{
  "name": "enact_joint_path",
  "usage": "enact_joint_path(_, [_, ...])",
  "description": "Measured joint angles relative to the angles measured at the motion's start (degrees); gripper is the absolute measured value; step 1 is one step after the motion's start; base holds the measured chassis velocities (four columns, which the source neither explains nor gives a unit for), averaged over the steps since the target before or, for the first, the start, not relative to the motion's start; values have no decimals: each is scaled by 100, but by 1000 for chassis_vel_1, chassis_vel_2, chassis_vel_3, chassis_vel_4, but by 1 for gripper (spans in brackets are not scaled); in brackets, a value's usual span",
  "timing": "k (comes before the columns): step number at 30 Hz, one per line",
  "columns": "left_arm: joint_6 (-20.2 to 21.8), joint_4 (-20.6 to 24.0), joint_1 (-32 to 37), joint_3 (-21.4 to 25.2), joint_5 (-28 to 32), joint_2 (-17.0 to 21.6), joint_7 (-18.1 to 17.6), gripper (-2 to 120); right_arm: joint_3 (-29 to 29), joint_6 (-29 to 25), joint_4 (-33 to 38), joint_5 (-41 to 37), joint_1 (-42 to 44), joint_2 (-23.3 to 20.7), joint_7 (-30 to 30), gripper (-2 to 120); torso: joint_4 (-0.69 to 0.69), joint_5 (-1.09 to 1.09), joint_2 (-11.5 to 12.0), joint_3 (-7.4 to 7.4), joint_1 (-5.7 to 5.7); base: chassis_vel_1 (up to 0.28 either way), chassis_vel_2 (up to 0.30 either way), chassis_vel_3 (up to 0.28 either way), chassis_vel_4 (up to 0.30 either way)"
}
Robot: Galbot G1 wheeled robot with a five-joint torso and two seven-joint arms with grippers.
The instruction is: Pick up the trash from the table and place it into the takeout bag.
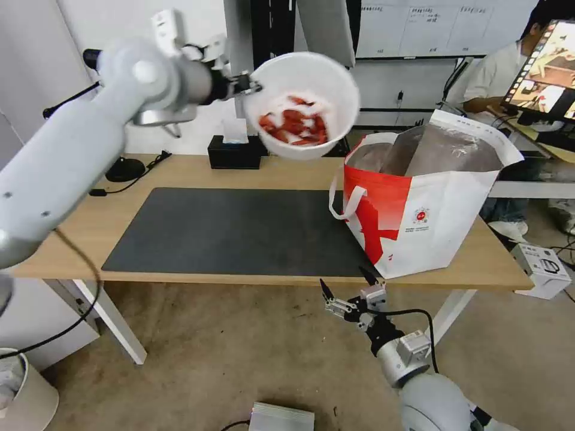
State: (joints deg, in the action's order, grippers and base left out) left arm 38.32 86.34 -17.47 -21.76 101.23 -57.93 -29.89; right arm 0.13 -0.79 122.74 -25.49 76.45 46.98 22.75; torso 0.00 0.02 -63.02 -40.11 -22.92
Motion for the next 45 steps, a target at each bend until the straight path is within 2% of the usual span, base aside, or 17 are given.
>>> enact_joint_path(2, [15, -174, -122, -99, 10, -406, -70, 0, 0, 0, 0, 0, 0, 0, 0, 100, -2, 1, 0, 0, 0, 0, 0, 0, 0])
enact_joint_path(3, [15, -174, -122, -99, 10, -406, -70, 0, 0, 0, 0, 0, 0, 0, 0, 100, -2, 1, 0, 0, 0, 0, 0, 0, 0])
enact_joint_path(6, [30, -449, -278, -228, 23, -831, -195, 0, 0, 0, 0, 0, 0, 0, 1, 100, -2, 1, 0, 1, 0, 0, 0, 0, 0])
enact_joint_path(15, [34, -916, -485, -636, -55, -1347, 9, 0, 0, 0, 0, 0, 0, 0, 0, 100, 0, -1, 0, 1, 1, 0, 0, 0, 0])
enact_joint_path(26, [-107, -1454, -447, -890, -441, -2015, -267, 0, 0, 0, 0, 0, 0, 0, 0, 100, 0, 0, 0, 0, 0, 0, 0, 0, 0])
enact_joint_path(28, [-214, -1567, -434, -969, -580, -2168, -451, 0, 0, 0, 0, 0, 0, 0, 0, 100, 0, -1, 0, 0, 0, 0, 0, 0, 0])
enact_joint_path(35, [-532, -1665, -343, -1110, -1109, -2338, -616, 0, 0, 0, 0, 0, 0, 0, 0, 100, 0, -1, 0, 0, 1, 0, 0, 0, 0])
enact_joint_path(42, [-582, -1231, -310, -1374, -1368, -2159, -516, 0, 0, 0, 0, 0, 0, 0, 0, 100, 1, -2, -1, 1, 1, 0, 0, 0, 0])
enact_joint_path(45, [-581, -998, -328, -1502, -1405, -2044, -348, 0, 0, 0, 0, 0, 0, 0, 1, 100, 0, -2, -1, 1, 0, 0, 0, 0, 0])
